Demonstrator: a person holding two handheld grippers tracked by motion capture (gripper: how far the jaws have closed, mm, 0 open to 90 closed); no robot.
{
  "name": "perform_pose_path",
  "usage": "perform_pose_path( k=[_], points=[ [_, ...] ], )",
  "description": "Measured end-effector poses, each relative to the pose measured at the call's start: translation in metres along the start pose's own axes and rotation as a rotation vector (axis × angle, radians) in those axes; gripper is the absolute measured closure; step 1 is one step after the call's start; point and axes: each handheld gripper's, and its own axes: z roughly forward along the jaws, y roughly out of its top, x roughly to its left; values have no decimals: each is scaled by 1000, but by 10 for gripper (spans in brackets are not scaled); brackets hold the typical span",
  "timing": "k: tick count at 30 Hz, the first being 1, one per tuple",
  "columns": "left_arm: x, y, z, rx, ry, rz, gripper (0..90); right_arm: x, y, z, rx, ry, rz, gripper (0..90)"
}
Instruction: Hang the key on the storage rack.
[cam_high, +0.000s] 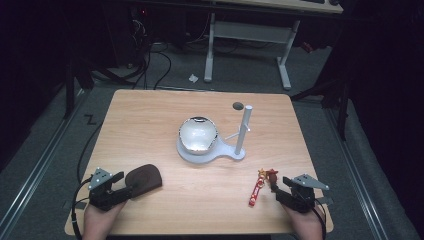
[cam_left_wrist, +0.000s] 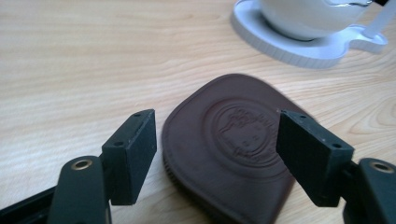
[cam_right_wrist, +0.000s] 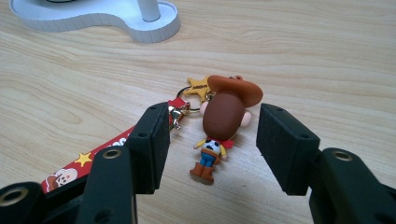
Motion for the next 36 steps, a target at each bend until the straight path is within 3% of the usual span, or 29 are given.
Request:
perform_pose_path(
  k=[15, 19, 21, 29, 36],
  points=[
    [-2, -2, 0, 4, 26, 32, 322, 1, -2, 0, 1, 26, -42, 493],
    [-1, -3, 0, 9, 35, 38, 293, 3, -3, 1, 4, 40, -53, 498],
    [-2, -3, 0, 7, 45, 50, 254, 4, -3, 2, 13, 41, -52, 506],
    [-4, -1, 1, 0, 50, 90, 232, 4, -3, 5, 31, 24, -43, 514],
    [-6, 0, -2, -15, 50, 99, 230, 4, -5, -1, 38, 24, -26, 521]
  ],
)
